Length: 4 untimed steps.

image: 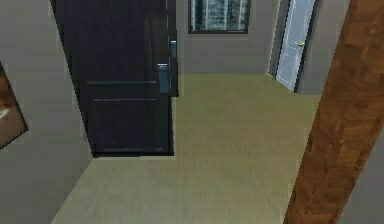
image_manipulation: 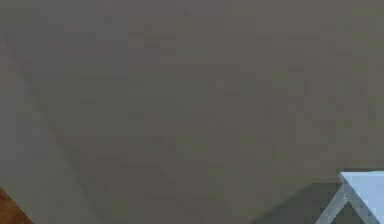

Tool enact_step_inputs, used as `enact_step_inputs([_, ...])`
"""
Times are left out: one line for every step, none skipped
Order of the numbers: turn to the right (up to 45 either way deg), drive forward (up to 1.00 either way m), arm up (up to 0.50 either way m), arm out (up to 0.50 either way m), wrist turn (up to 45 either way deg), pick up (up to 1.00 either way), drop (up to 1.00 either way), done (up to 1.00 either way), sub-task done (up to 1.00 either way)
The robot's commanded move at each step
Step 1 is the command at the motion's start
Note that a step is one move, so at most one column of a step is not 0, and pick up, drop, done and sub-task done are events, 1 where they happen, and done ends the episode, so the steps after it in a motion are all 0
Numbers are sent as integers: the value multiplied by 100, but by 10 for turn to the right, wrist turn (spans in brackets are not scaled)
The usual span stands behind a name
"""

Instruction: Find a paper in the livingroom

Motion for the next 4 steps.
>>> enact_step_inputs([0,5,0,0,0,0,0,0,0])
enact_step_inputs([0,45,0,0,0,0,0,0,0])
enact_step_inputs([-30,0,0,0,0,0,0,0,0])
enact_step_inputs([0,30,0,0,0,0,0,0,0])
